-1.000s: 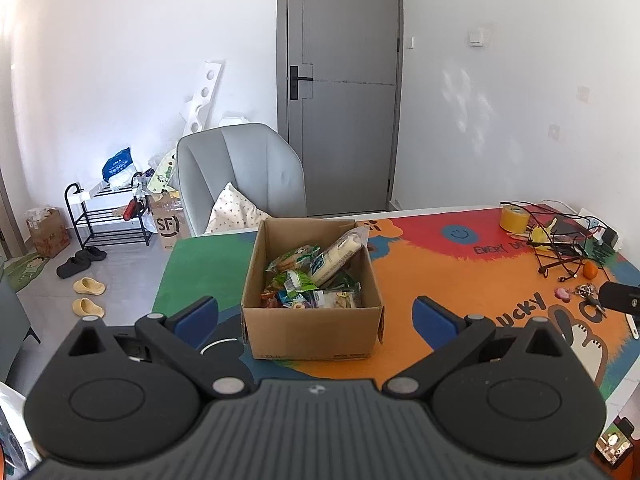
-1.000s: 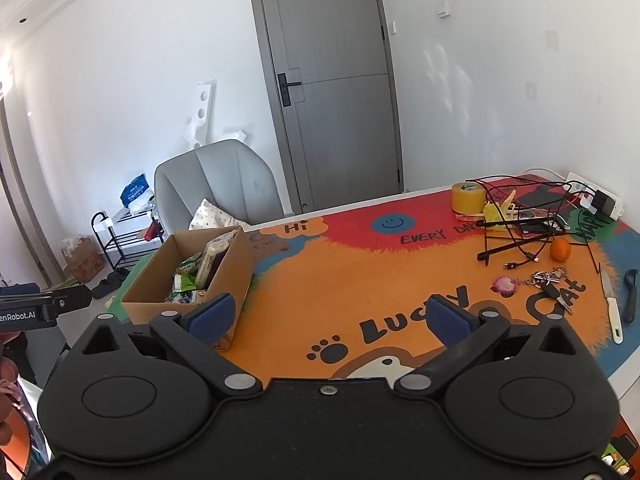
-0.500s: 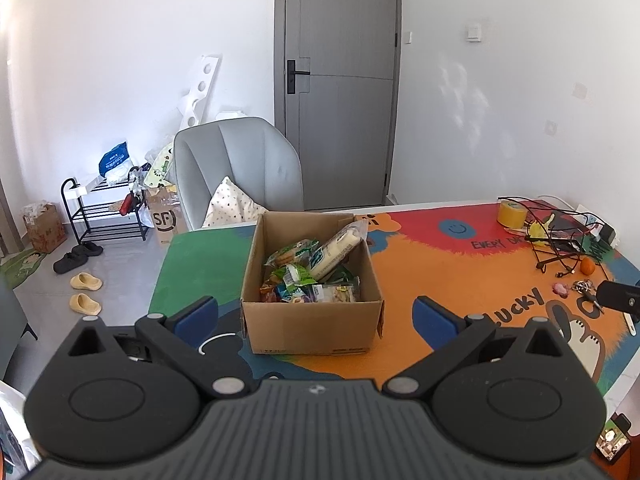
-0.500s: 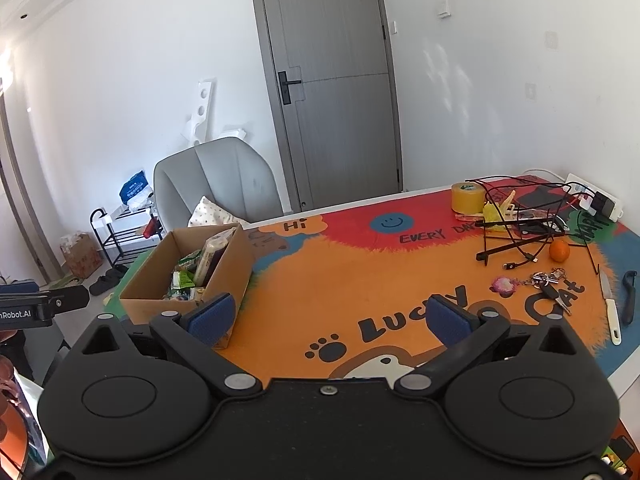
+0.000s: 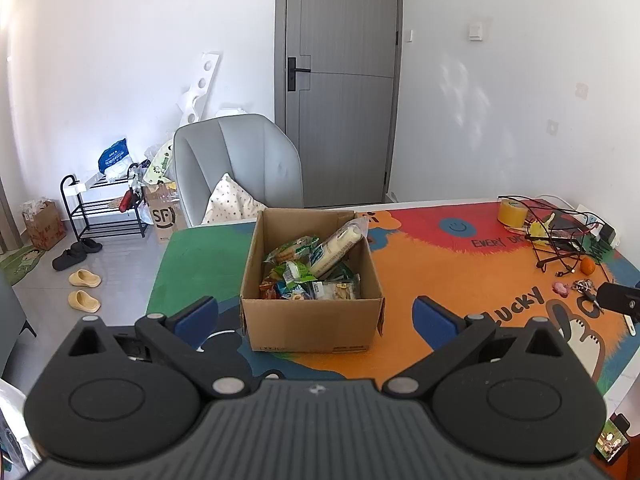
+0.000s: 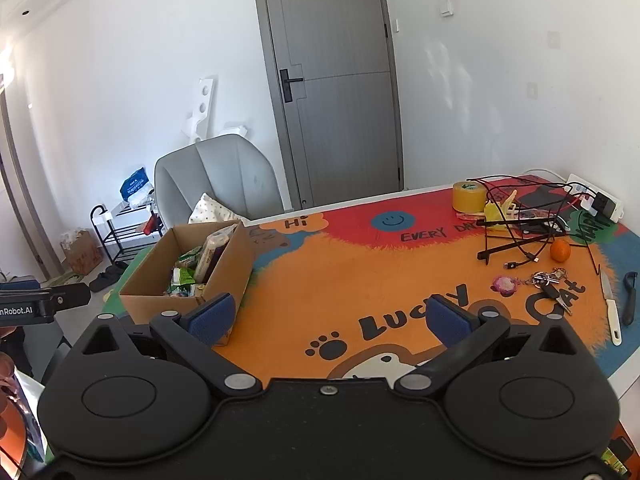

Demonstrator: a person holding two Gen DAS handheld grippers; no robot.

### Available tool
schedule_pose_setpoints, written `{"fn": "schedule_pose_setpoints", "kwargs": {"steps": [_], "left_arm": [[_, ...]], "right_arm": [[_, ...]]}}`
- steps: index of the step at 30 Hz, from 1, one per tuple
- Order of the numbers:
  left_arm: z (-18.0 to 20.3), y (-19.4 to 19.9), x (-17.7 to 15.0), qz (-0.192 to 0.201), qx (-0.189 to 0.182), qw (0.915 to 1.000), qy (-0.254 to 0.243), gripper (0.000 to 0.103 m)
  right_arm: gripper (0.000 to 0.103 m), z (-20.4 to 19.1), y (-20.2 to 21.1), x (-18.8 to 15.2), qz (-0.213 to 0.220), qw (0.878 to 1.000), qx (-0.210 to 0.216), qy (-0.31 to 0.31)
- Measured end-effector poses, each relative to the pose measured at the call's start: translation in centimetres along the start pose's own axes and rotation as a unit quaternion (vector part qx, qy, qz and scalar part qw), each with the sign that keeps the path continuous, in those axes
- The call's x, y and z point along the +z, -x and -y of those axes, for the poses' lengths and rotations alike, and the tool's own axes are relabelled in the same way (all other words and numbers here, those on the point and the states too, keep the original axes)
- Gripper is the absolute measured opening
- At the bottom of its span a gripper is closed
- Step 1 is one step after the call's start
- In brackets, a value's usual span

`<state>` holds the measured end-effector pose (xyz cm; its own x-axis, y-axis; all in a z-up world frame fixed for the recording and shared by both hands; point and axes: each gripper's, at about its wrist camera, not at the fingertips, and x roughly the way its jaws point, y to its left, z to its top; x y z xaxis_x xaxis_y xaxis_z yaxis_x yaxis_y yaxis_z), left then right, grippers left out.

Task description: Organize snacks

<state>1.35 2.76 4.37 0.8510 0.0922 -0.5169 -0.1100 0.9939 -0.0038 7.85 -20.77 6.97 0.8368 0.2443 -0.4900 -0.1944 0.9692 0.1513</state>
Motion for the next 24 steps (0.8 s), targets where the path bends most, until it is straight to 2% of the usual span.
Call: {"fn": "schedule_pose_setpoints", "kwargs": {"steps": [10,24], "left_arm": [[-0.14,-0.06,-0.21,-0.002,0.000,1.0000,0.002,0.103],[-0.27,-0.26,-0.22,-0.004,-0.001,1.0000,0.001,0.103]], "right_arm": [[0.103,-0.30,-0.06,0.01,0.001,1.000,-0.008,0.009],[0.103,-0.74,-0.08,-0.08,-0.006,1.000,0.008,0.012]]}}
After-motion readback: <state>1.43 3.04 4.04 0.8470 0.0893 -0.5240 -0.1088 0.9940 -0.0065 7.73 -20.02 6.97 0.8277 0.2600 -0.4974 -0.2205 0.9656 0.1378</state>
